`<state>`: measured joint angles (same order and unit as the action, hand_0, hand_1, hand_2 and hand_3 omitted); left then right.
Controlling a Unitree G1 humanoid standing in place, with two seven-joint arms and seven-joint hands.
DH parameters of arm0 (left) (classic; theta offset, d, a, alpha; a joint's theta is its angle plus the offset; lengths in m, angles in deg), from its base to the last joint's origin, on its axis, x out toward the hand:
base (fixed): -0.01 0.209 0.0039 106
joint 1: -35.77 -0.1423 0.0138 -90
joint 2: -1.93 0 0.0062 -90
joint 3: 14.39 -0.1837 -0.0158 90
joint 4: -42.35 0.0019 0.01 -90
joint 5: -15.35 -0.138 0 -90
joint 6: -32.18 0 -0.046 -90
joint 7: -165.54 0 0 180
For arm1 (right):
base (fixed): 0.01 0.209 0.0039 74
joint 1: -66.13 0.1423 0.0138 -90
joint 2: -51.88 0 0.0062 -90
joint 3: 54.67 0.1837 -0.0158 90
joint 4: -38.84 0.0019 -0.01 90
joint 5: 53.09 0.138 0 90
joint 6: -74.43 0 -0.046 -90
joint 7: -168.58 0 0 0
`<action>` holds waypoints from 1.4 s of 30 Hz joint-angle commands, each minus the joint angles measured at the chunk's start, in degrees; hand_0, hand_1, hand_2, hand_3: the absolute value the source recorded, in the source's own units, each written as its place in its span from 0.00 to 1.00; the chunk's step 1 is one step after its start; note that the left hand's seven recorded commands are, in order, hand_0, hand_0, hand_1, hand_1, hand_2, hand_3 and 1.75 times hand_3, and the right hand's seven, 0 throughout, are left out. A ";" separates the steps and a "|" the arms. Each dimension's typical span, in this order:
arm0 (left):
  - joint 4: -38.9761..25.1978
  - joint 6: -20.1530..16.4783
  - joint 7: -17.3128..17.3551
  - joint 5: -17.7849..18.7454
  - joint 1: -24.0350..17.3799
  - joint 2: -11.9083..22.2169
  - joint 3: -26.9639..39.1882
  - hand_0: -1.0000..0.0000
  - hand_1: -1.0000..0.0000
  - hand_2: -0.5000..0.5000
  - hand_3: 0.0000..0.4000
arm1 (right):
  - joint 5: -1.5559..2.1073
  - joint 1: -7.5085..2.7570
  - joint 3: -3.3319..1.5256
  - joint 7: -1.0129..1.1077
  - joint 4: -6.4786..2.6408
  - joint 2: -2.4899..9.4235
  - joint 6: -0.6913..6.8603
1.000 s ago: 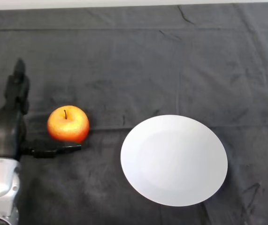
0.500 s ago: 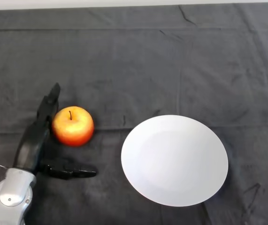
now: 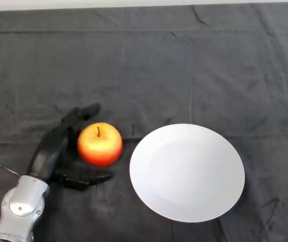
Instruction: Move the apple to the plate
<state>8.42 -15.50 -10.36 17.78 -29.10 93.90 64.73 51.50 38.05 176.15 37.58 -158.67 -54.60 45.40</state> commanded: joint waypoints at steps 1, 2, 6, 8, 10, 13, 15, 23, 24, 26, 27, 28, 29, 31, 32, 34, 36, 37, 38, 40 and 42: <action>-2.95 -0.68 0.13 -1.30 -2.72 1.81 -1.28 0.00 0.02 0.49 1.00 | -0.01 0.14 0.32 0.06 0.36 -1.19 0.58; -3.05 -0.64 0.13 -1.38 -2.81 1.97 -1.46 0.00 0.02 0.49 1.00 | -0.01 0.14 0.32 0.05 0.36 -1.19 0.57; -3.22 -0.61 0.24 -1.54 -2.91 2.56 -1.83 0.00 0.00 0.50 1.00 | -0.01 0.14 0.32 0.03 0.37 -1.19 0.55; -3.24 -0.64 0.29 -1.58 -2.89 2.89 -1.93 0.00 0.00 0.50 1.00 | -0.01 0.14 0.32 0.02 0.37 -1.19 0.54; -3.43 -0.88 0.36 -1.55 -2.81 3.20 -1.94 0.00 0.00 0.50 1.00 | -0.01 0.14 0.32 0.02 0.38 -1.19 0.53; -4.29 -1.60 0.22 -1.54 -2.70 3.70 -1.88 0.00 0.00 0.50 1.00 | -0.01 0.14 0.32 0.01 0.38 -1.19 0.52; -5.41 -2.30 -0.10 -1.56 -2.71 3.99 -1.80 0.00 0.00 0.50 1.00 | -0.01 0.15 0.32 0.00 0.39 -1.19 0.51; -12.75 -4.68 -4.03 -2.93 -3.95 4.14 -1.69 0.00 0.00 0.50 1.00 | -0.01 0.15 0.32 -0.03 0.40 -1.19 0.47; -13.76 -4.87 -4.80 -3.31 -4.20 3.95 -1.80 0.00 0.00 0.50 1.00 | -0.01 0.15 0.32 -0.04 0.41 -1.19 0.47; -15.80 -5.28 -6.38 -4.11 -4.67 3.48 -2.13 0.00 0.00 0.50 1.00 | -0.01 0.15 0.32 -0.05 0.41 -1.19 0.46; -16.80 -5.54 -7.16 -4.52 -4.86 3.21 -2.33 0.00 0.00 0.50 1.00 | -0.01 0.15 0.32 -0.05 0.42 -1.19 0.45; -17.75 -5.79 -7.88 -4.90 -5.02 2.95 -2.55 0.00 0.00 0.50 1.00 | -0.01 0.15 0.32 -0.06 0.42 -1.19 0.45; -18.78 -6.08 -8.66 -5.31 -5.19 2.67 -2.83 0.00 0.00 0.50 1.00 | -0.01 0.15 0.32 -0.06 0.42 -1.19 0.44; -20.45 -6.45 -10.06 -6.08 -5.52 2.14 -3.43 0.00 0.00 0.50 1.00 | -0.01 0.15 0.32 -0.07 0.43 -1.19 0.43; -21.14 -6.51 -10.87 -6.56 -5.68 1.81 -3.86 0.00 0.00 0.50 1.00 | -0.01 0.15 0.32 -0.08 0.43 -1.19 0.42; -21.93 -6.35 -12.28 -7.41 -5.92 1.29 -4.72 0.00 0.00 0.50 1.00 | -0.01 0.15 0.32 -0.09 0.44 -1.19 0.41; -22.42 -6.23 -13.63 -8.25 -6.01 0.83 -5.74 0.00 0.00 0.50 1.00 | -0.01 0.15 0.32 -0.10 0.44 -1.19 0.40; -22.57 -6.22 -14.21 -8.63 -6.00 0.64 -6.26 0.00 0.00 0.50 1.00 | -0.01 0.15 0.32 -0.10 0.44 -1.19 0.39; -22.73 -6.26 -14.73 -8.98 -5.97 0.48 -6.77 0.00 0.00 0.50 1.00 | -0.01 0.15 0.32 -0.10 0.45 -1.19 0.39; -23.18 -6.62 -15.93 -9.79 -5.86 0.06 -8.12 0.00 0.00 0.50 1.00 | -0.01 0.15 0.33 -0.11 0.45 -1.19 0.38; -23.60 -7.09 -17.13 -10.61 -5.71 -0.40 -9.64 0.00 0.00 0.50 1.00 | -0.01 0.15 0.33 -0.12 0.46 -1.19 0.37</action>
<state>-11.82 -22.19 -26.91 7.51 -33.34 93.22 54.80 51.50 38.05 176.15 37.57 -158.63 -54.60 45.39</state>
